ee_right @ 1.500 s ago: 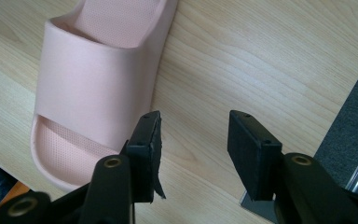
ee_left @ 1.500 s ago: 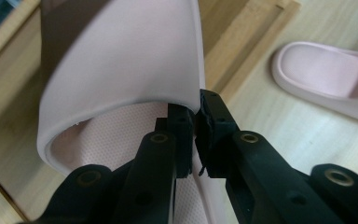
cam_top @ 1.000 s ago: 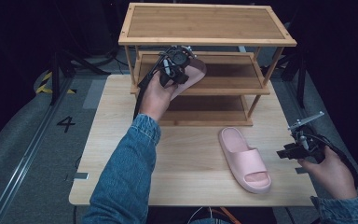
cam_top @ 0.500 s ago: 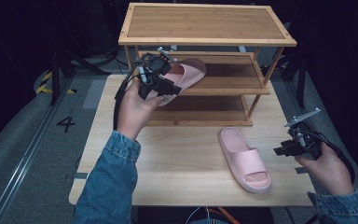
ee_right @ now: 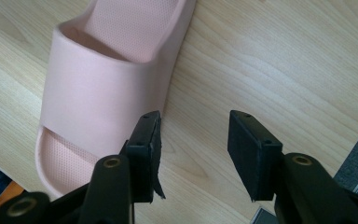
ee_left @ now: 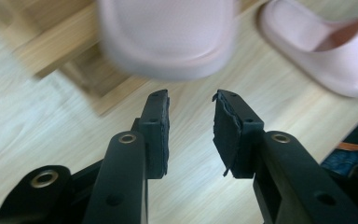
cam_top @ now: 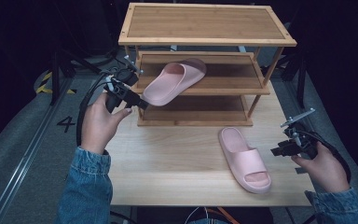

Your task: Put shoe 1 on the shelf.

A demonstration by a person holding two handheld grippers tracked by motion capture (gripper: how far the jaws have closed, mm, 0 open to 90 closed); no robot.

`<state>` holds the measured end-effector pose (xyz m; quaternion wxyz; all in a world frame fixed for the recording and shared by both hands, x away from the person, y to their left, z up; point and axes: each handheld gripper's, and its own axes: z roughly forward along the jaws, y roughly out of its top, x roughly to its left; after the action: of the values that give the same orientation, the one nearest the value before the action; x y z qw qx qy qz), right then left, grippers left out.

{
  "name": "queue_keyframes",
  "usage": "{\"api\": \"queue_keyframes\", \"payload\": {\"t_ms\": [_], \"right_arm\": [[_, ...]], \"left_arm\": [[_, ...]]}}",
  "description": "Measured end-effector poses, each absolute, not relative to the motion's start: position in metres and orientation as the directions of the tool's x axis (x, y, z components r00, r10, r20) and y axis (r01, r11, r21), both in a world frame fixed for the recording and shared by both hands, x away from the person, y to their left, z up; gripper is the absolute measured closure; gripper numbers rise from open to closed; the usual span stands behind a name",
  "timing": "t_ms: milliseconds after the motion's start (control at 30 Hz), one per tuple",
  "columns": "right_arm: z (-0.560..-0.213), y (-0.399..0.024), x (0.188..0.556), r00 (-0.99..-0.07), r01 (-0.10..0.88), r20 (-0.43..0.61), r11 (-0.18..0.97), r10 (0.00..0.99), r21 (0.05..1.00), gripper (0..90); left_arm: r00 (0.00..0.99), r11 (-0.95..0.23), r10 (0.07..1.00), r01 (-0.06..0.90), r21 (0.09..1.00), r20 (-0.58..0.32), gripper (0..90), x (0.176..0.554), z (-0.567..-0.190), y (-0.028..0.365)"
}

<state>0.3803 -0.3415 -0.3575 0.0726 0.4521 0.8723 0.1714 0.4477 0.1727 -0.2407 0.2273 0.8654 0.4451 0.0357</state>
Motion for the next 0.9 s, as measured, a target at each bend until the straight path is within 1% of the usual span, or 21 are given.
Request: {"api": "queue_keyframes", "payload": {"t_ms": [33,100,167,200,267,300,333,433,567,700,767,800,867,900], "right_arm": [[-0.358,-0.341,0.38,-0.579,0.765,0.029,0.532,0.814,0.362,54.8],[-0.358,-0.342,0.379,-0.579,0.767,0.03,0.531,0.815,0.361,54.9],[-0.359,-0.343,0.378,-0.576,0.768,0.031,0.528,0.817,0.361,55.0],[-0.359,-0.344,0.378,-0.572,0.771,0.031,0.525,0.82,0.36,55.3],[-0.36,-0.345,0.377,-0.566,0.777,0.036,0.519,0.823,0.356,55.8],[-0.362,-0.346,0.377,-0.567,0.779,0.034,0.522,0.823,0.348,56.9],[-0.362,-0.347,0.376,-0.566,0.78,0.033,0.522,0.824,0.345,57.1],[-0.362,-0.349,0.375,-0.555,0.788,0.037,0.511,0.831,0.342,57.4],[-0.361,-0.352,0.374,-0.552,0.787,0.033,0.508,0.833,0.35,57.4],[-0.361,-0.352,0.374,-0.549,0.791,0.035,0.505,0.835,0.346,57.3],[-0.362,-0.351,0.375,-0.555,0.786,0.032,0.511,0.832,0.348,57.3],[-0.362,-0.351,0.375,-0.555,0.786,0.032,0.511,0.832,0.348,57.3],[-0.363,-0.351,0.376,-0.555,0.787,0.035,0.511,0.831,0.345,57.4],[-0.363,-0.351,0.376,-0.555,0.787,0.035,0.511,0.831,0.345,57.4]], "left_arm": [[0.601,-0.5,0.787,0.754,0.425,-0.14,68.5,0.448,-0.241,0.173],[0.567,-0.49,0.817,0.779,0.392,-0.105,70.0,0.453,-0.245,0.177],[0.541,-0.477,0.837,0.797,0.371,-0.085,74.8,0.459,-0.249,0.179],[0.537,-0.475,0.839,0.8,0.366,-0.087,78.7,0.462,-0.251,0.18],[0.532,-0.464,0.841,0.804,0.372,-0.101,79.7,0.468,-0.254,0.181],[0.532,-0.462,0.84,0.803,0.376,-0.104,83.3,0.47,-0.255,0.182],[0.533,-0.454,0.837,0.803,0.387,-0.125,84.1,0.475,-0.257,0.182],[0.534,-0.452,0.834,0.804,0.386,-0.136,84.3,0.479,-0.259,0.179],[0.561,-0.484,0.819,0.79,0.377,-0.123,83.7,0.478,-0.261,0.167],[0.611,-0.524,0.777,0.762,0.38,-0.153,81.9,0.469,-0.262,0.149],[0.636,-0.549,0.759,0.742,0.386,-0.144,81.3,0.464,-0.262,0.136],[0.636,-0.549,0.759,0.742,0.386,-0.144,80.9,0.464,-0.262,0.136],[0.67,-0.581,0.729,0.715,0.388,-0.143,80.5,0.46,-0.264,0.117],[0.67,-0.581,0.729,0.715,0.388,-0.143,80.6,0.46,-0.264,0.117]]}}
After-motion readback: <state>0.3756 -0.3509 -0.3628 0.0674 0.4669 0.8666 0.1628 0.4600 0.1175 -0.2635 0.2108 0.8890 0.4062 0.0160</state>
